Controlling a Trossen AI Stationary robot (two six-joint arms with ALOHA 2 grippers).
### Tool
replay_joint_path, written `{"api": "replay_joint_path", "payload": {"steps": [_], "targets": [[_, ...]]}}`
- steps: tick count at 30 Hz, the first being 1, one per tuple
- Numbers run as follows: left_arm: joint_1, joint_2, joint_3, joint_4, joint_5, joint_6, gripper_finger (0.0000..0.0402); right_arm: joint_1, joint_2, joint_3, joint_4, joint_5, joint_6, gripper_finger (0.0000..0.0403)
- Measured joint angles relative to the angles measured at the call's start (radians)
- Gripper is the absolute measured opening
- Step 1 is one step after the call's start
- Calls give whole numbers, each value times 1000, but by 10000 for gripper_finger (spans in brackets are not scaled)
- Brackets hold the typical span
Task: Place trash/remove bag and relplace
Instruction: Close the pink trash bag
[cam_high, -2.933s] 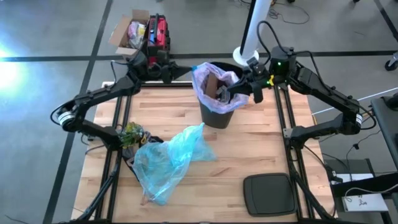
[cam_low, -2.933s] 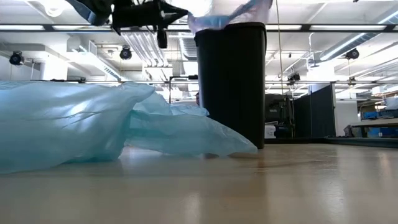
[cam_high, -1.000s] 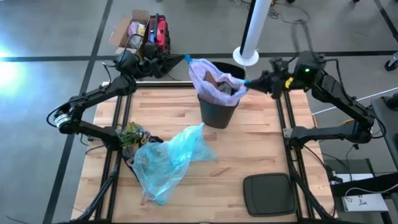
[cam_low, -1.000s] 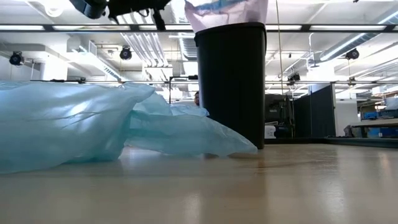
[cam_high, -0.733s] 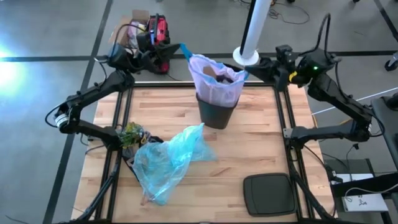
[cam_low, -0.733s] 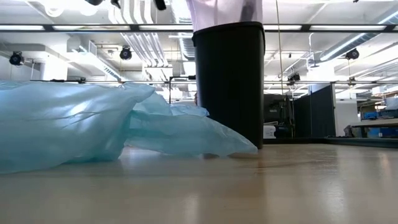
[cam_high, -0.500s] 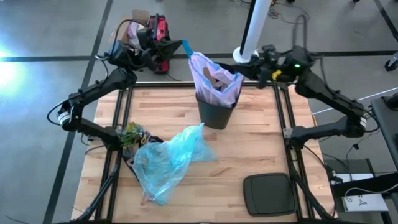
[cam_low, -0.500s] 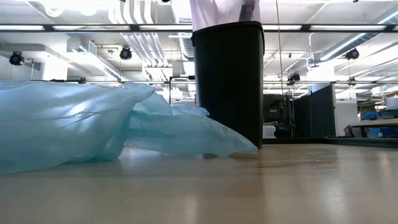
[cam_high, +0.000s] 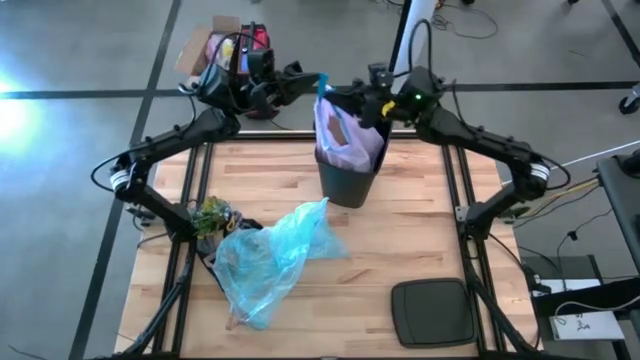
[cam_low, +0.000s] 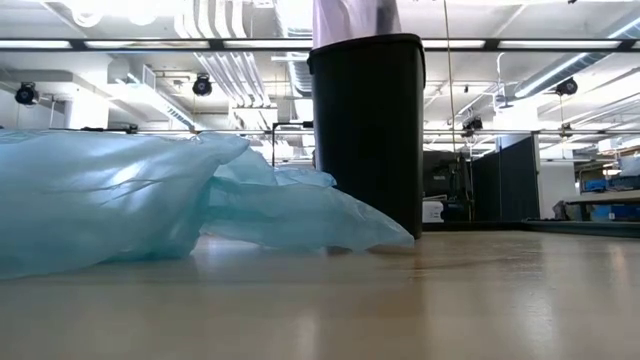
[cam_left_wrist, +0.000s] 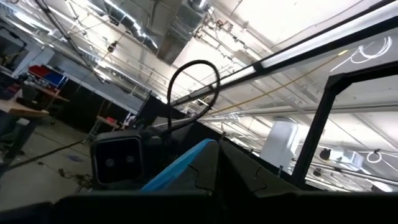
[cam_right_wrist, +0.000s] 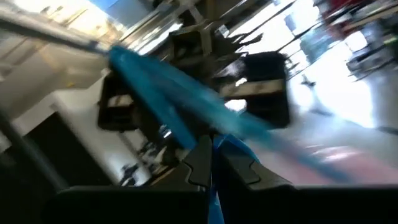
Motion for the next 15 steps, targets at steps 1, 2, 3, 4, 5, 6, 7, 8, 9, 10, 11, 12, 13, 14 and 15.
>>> {"api": "replay_joint_path", "payload": {"steps": [1, 2, 3, 4, 5, 6, 7, 8, 9, 10, 11, 12, 13, 14, 15], "targets": [[-4, 5, 4, 0, -1, 0, 0, 2, 14, 16, -1, -15, 4, 0], [-7, 9, 8, 0, -1, -1, 0, 3, 25, 30, -3, -18, 12, 0], [-8, 12, 13, -3, -2, -1, 0, 2, 37, 43, -8, -19, 22, 0], [-10, 13, 18, -7, -2, -2, 0, 1, 48, 54, -15, -17, 26, 0], [-12, 13, 22, -5, -2, -2, 0, 0, 57, 61, -23, -15, 27, 0], [-16, 13, 26, -3, -2, -1, 0, -1, 65, 63, -31, -12, 27, 0], [-19, 12, 31, 1, -2, -1, 0, -2, 75, 67, -33, -10, 29, 0], [-19, 12, 34, 1, -2, -2, 0, -1, 82, 70, -45, -10, 31, 0], [-19, 12, 37, 2, -2, -2, 0, 0, 88, 70, -71, -1, 34, 0], [-22, 12, 39, 4, -2, -2, 0, 2, 92, 71, -105, 16, 34, 0], [-23, 12, 41, 9, -2, -2, 0, 2, 94, 71, -149, 35, 32, 0], [-23, 12, 47, 8, -2, -5, 0, 2, 99, 71, -193, 54, 20, 0], [-23, 12, 53, 10, -2, -5, 0, 1, 102, 71, -228, 71, 4, 0], [-23, 11, 61, 13, -2, -5, 0, 0, 103, 70, -275, 81, -9, 0], [-24, 8, 70, 17, -2, -5, 0, 0, 106, 70, -305, 83, -20, 0]]}}
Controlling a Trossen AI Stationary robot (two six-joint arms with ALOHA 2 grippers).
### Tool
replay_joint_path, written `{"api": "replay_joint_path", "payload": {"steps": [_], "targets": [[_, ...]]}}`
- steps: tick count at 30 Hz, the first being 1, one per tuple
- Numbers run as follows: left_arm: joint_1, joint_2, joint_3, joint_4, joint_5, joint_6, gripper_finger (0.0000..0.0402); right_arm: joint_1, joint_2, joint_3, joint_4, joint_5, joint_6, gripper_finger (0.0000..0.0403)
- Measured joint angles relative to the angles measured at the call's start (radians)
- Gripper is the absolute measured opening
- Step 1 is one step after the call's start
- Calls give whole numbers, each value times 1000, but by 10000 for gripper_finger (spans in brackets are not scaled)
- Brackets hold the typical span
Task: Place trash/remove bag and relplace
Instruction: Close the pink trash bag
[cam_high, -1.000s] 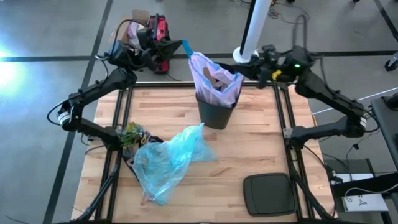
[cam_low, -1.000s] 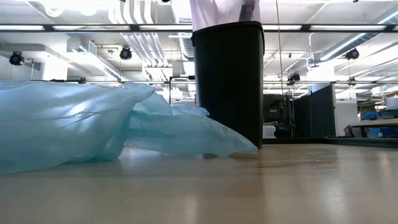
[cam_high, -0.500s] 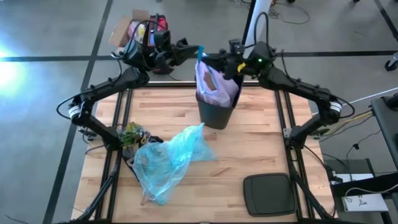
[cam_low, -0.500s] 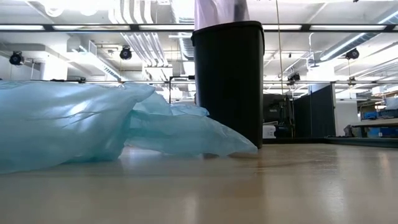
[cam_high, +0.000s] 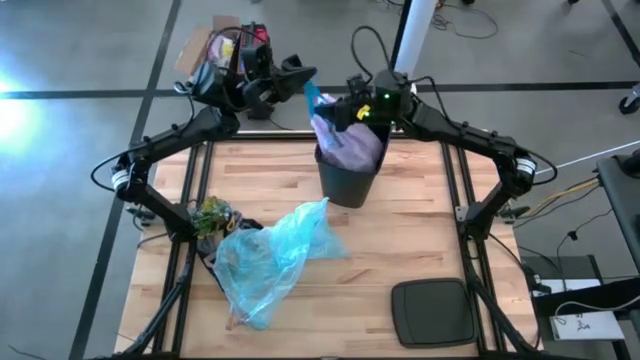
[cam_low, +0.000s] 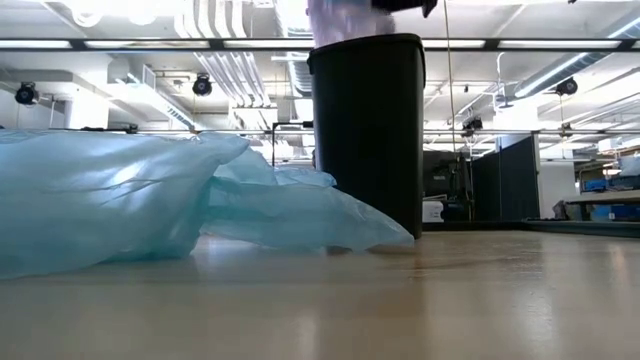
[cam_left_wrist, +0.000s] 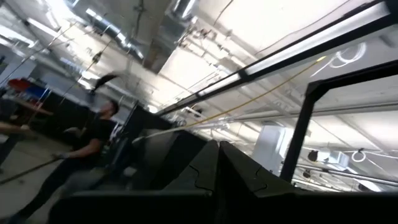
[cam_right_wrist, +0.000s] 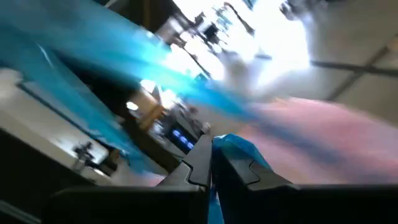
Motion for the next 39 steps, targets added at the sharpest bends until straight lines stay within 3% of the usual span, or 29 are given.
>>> {"api": "replay_joint_path", "payload": {"steps": [6, 12, 18, 21, 24, 27, 32, 39], "targets": [[12, -5, 70, 1, 9, 3, 0, 8, -27, -1, -131, 6, -73, 0], [46, -17, 102, -37, 87, 21, 0, 14, -67, -1, -122, 24, -112, 0], [118, -84, 100, -356, 153, 186, 0, 12, -116, -1, -134, 35, -148, 0], [141, -137, 100, -629, 92, 417, 7, 14, -144, -1, -140, 33, -158, 0], [145, -186, 99, -876, -55, 664, 15, 14, -178, -1, -160, 34, -189, 0], [145, -218, 98, -1026, -144, 817, 28, 13, -199, -1, -173, 42, -202, 0], [145, -210, 60, -1114, -144, 832, 62, 13, -209, -1, -176, 56, -228, 0], [147, -177, -77, -1012, -183, 872, 114, 13, -209, -1, -196, 57, -234, 0]]}}
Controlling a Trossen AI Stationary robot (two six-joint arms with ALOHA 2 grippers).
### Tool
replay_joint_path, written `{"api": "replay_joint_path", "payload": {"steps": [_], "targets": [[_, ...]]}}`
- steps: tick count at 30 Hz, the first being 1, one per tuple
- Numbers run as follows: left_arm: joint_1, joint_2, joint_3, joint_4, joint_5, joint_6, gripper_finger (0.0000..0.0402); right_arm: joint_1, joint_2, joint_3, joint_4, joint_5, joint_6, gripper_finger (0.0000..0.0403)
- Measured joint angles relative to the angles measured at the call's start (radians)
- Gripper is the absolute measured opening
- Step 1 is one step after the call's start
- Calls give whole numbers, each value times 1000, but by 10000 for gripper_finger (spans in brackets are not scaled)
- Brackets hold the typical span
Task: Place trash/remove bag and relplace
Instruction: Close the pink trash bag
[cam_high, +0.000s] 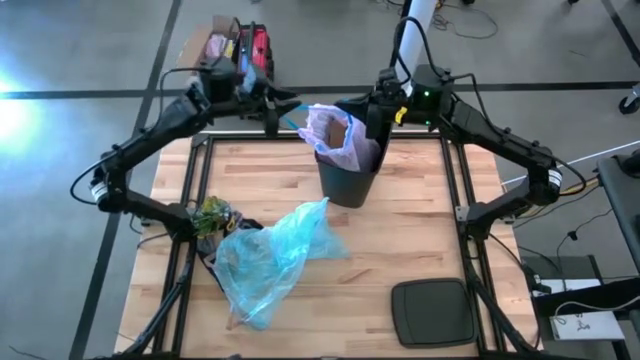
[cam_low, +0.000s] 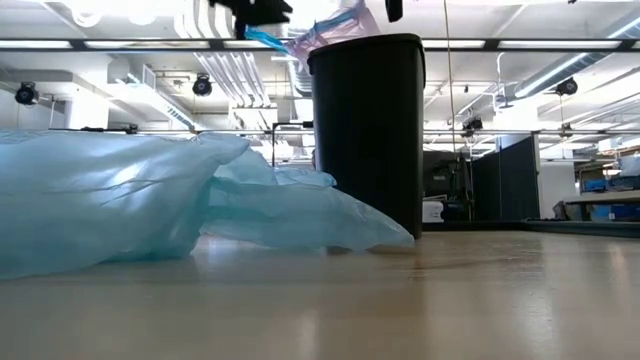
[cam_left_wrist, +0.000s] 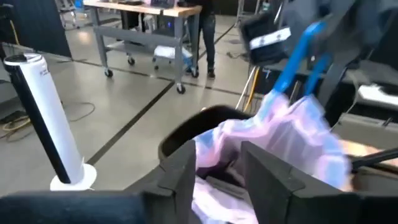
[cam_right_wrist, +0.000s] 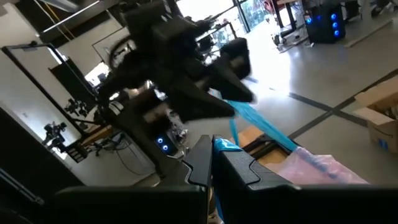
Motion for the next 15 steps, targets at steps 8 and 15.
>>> {"api": "replay_joint_path", "payload": {"steps": [8, 15], "targets": [[-5, 11, -130, 235, 1, 12, 133, 0, 0, 0, -22, 0, 0, 0], [-5, 9, -153, 206, -8, 61, 112, 0, 0, 0, -25, -2, 0, 0]]}}
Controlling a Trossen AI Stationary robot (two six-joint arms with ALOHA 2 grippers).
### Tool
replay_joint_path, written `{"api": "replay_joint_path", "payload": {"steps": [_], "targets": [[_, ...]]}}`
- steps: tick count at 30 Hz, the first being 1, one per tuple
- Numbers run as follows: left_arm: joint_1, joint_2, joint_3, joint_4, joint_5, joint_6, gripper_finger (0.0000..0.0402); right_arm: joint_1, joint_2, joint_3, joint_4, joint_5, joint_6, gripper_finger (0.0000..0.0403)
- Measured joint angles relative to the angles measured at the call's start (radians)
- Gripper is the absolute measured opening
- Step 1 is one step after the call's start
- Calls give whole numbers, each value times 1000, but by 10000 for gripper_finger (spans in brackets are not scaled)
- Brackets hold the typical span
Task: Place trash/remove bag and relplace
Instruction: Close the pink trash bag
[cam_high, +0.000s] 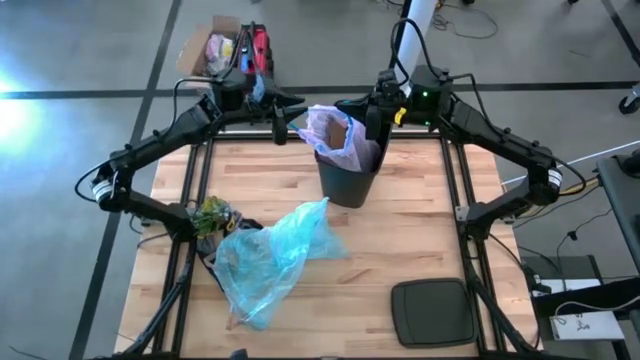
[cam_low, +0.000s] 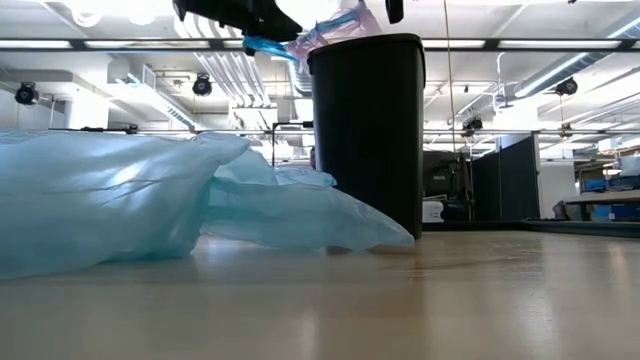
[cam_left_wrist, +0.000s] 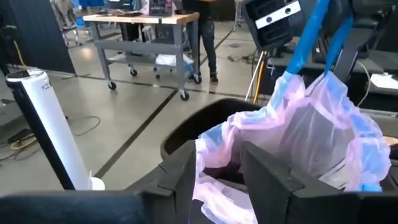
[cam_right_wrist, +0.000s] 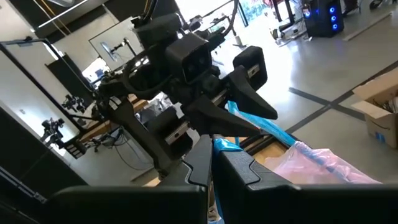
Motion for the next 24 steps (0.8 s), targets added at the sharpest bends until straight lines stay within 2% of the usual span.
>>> {"api": "replay_joint_path", "payload": {"steps": [7, 9, 13, 16, 18, 24], "targets": [[4, -66, 109, 4, -1, -16, 95, 0, 0, 0, -58, -2, -22, 0], [18, -88, 131, -64, -4, -6, 92, 0, 0, 0, -69, -2, -25, 0], [58, -128, 144, -278, -83, 35, 87, 0, 0, 0, -73, -2, -36, 0], [87, -150, 132, -433, -151, 73, 84, 0, 0, 0, -73, 0, -46, 0], [93, -155, 105, -478, -166, 77, 83, 0, 0, 0, -71, 0, -50, 0], [91, -156, -7, -408, -165, 64, 83, 0, 0, 0, -72, 1, -52, 0]]}}
